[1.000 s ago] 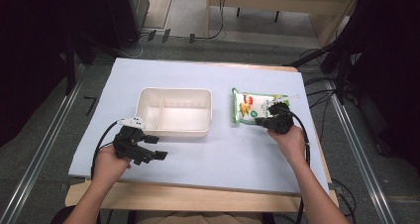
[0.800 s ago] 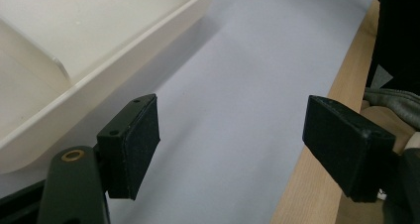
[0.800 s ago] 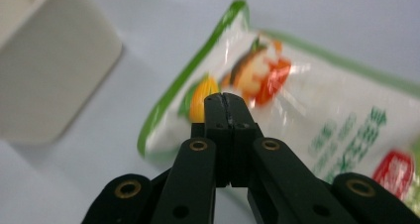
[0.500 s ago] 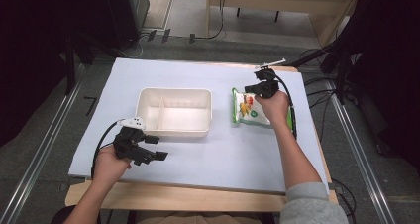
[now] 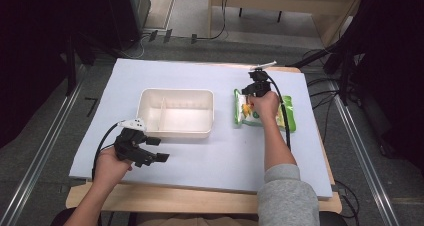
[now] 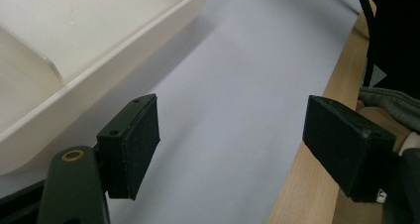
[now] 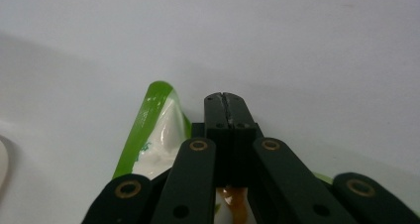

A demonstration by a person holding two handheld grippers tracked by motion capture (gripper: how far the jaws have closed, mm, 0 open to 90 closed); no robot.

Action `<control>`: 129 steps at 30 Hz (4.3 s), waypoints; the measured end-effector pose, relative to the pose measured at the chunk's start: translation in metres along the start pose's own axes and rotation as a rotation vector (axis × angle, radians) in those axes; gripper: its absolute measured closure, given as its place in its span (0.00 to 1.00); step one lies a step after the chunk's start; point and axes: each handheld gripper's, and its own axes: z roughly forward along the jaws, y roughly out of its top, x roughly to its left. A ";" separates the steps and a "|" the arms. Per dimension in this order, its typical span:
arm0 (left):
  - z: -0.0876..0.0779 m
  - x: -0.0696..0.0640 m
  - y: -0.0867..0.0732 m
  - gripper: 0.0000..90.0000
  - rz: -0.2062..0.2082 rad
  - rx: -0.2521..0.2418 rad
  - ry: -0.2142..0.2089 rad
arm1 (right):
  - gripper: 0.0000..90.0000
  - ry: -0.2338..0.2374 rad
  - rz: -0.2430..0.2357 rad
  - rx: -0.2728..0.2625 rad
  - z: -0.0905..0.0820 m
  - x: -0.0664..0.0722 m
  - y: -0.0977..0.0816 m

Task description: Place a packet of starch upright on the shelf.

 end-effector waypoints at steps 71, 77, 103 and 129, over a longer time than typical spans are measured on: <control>0.001 -0.002 0.001 0.25 0.010 0.000 0.011 | 0.63 0.107 -0.143 -0.120 -0.117 -0.016 -0.092; 0.002 -0.003 0.002 0.26 0.013 0.006 0.014 | 0.56 0.042 -0.091 -0.118 -0.104 -0.033 -0.092; 0.004 -0.002 0.002 0.26 0.010 0.018 0.022 | 0.66 0.072 0.058 -0.026 -0.047 -0.035 -0.071; -0.001 0.001 0.001 0.26 0.004 0.016 0.020 | 0.99 0.094 0.009 -0.073 -0.076 -0.030 -0.069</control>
